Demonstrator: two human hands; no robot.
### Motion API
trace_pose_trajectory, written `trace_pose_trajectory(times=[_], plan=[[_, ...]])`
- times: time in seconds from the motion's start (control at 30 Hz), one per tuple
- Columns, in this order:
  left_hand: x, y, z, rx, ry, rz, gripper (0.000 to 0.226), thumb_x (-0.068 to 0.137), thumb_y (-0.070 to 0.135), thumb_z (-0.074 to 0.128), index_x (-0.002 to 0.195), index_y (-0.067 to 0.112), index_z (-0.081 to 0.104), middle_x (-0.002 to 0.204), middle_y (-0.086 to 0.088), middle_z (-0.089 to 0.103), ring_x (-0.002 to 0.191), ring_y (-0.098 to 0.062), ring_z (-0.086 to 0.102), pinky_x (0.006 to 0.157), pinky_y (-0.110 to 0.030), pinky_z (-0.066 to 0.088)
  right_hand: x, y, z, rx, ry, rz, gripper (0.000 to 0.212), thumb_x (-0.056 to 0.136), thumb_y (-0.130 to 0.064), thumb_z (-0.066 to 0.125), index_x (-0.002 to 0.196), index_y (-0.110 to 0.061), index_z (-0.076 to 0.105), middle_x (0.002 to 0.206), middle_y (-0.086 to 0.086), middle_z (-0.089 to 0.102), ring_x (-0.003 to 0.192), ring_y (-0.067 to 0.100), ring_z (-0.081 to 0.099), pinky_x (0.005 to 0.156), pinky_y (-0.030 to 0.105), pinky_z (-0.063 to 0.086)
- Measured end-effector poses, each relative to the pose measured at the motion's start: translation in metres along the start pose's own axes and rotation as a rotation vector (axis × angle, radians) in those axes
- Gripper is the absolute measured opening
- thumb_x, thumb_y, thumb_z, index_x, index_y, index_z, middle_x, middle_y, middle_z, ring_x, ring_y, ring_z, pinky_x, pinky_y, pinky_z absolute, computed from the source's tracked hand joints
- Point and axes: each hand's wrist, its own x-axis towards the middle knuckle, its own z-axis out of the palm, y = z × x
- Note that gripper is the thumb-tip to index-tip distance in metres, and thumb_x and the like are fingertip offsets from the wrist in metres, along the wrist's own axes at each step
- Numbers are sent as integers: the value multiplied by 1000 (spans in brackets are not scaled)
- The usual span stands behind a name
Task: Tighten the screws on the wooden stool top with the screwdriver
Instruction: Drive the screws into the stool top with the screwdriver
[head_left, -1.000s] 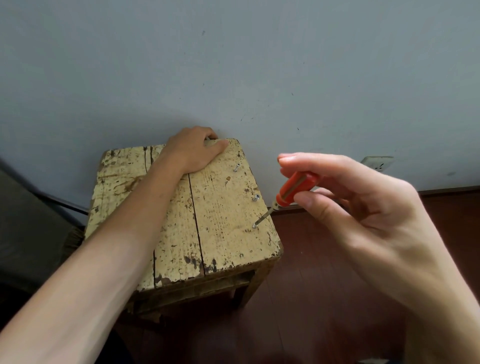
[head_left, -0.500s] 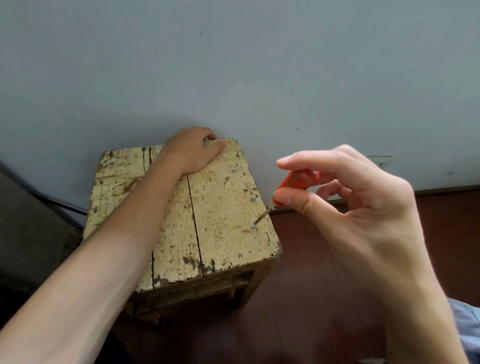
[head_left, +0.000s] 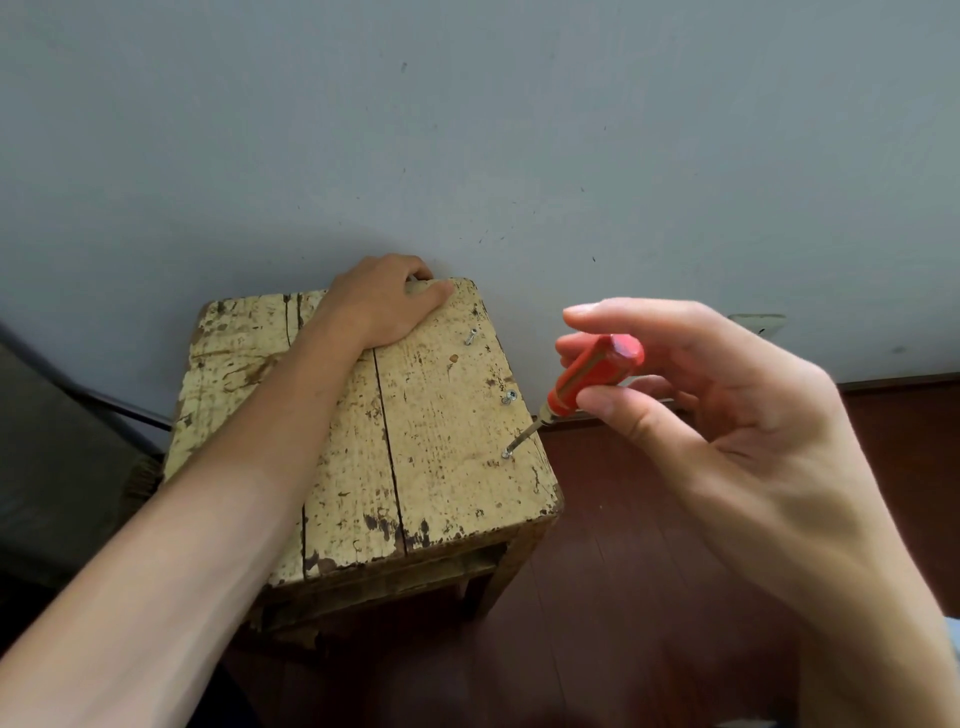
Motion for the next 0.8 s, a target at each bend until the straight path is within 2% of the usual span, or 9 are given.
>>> trace_pose_trajectory(times=[0.13, 0.27, 0.4, 0.53, 0.63, 0.8], plan=[[0, 0, 0, -5, -1, 1, 56, 91, 75, 47, 120, 32, 68, 129, 3, 66, 115, -23, 60, 94, -42, 48, 3, 3, 7, -64, 57, -37, 42, 94, -16, 81, 124, -44, 71, 106, -4, 73, 103, 25, 75, 84, 43, 59], [0, -1, 0, 0, 8, 0, 56, 92, 75, 48, 121, 32, 68, 129, 4, 66, 116, -23, 59, 89, -40, 44, 4, 4, 12, -111, 97, -65, 32, 94, -20, 83, 119, -38, 76, 101, -5, 70, 96, 25, 73, 79, 37, 56], [0, 0, 1, 0, 8, 0, 56, 91, 75, 48, 120, 32, 68, 128, 3, 67, 116, -24, 60, 92, -41, 46, 4, 4, 7, -123, 73, -60, 37, 97, -19, 79, 128, -37, 74, 110, -6, 73, 101, 25, 75, 80, 37, 57], [-1, 0, 1, -6, 6, -7, 55, 91, 75, 49, 120, 32, 68, 129, 3, 66, 117, -25, 59, 94, -43, 46, 0, 2, -3, -10, -90, 1, 51, 103, -12, 67, 147, -37, 64, 133, -7, 72, 116, 24, 74, 95, 36, 59], [-1, -1, 0, -7, 10, -5, 55, 91, 75, 49, 119, 32, 68, 128, 3, 67, 116, -24, 60, 92, -42, 46, -1, 1, -4, 12, -101, 13, 53, 103, -9, 66, 146, -40, 64, 134, -10, 73, 116, 21, 75, 100, 35, 59], [0, 0, 0, 1, 8, 0, 55, 91, 75, 49, 120, 32, 68, 129, 3, 66, 117, -24, 60, 90, -40, 44, 0, 2, -2, 15, -63, 10, 47, 101, -11, 69, 137, -42, 69, 127, -8, 76, 115, 21, 76, 97, 35, 60]])
